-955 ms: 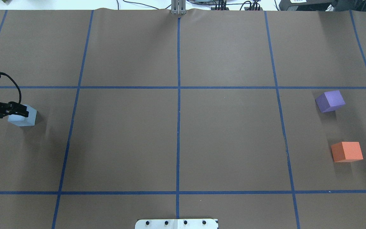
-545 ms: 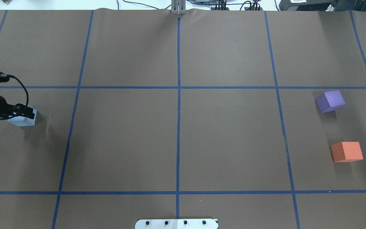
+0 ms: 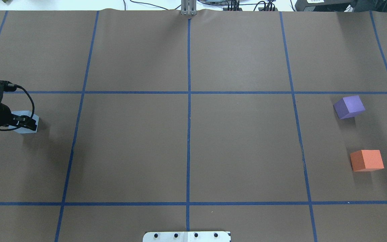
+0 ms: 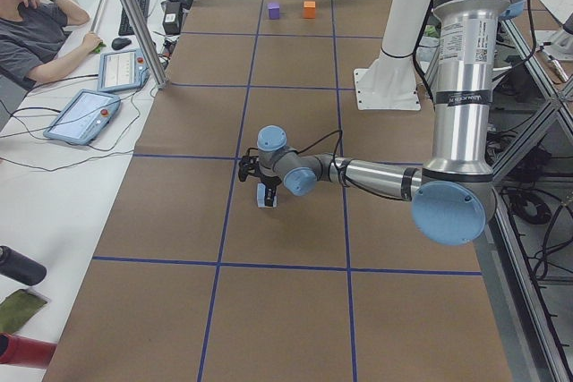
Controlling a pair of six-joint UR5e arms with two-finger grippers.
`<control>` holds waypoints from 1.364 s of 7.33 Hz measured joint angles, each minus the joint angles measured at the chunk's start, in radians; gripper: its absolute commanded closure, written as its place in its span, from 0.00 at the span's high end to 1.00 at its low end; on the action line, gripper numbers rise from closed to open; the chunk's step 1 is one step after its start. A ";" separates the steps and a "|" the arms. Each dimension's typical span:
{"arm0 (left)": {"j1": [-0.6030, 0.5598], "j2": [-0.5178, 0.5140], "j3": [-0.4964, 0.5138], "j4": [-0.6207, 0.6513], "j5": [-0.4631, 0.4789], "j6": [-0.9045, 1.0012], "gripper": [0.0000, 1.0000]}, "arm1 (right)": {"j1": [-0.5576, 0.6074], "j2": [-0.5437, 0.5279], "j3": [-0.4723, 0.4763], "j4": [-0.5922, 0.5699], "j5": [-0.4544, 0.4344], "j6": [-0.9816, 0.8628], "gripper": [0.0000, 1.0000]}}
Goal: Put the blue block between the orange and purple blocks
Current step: 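Lower the left gripper onto the light blue cube and close it, then carry the light blue cube with the left gripper to the table centre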
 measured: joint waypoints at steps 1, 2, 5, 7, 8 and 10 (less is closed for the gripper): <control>0.000 -0.007 -0.010 0.002 -0.003 0.005 0.16 | 0.000 0.000 0.000 0.000 0.000 0.000 1.00; -0.002 -0.016 -0.033 0.005 -0.004 0.002 0.16 | 0.000 0.000 0.000 0.000 0.000 0.000 1.00; 0.004 -0.114 -0.106 0.038 -0.007 -0.099 0.17 | 0.000 0.000 0.000 0.000 -0.001 0.000 1.00; 0.077 -0.273 -0.113 0.109 -0.003 -0.253 0.17 | 0.000 0.000 0.001 0.000 -0.001 0.000 1.00; 0.131 -0.364 -0.112 0.184 0.018 -0.320 0.17 | 0.000 0.000 0.001 0.000 -0.001 0.000 1.00; 0.267 -0.546 -0.088 0.375 0.163 -0.382 0.17 | 0.000 0.000 0.000 0.000 -0.001 0.000 1.00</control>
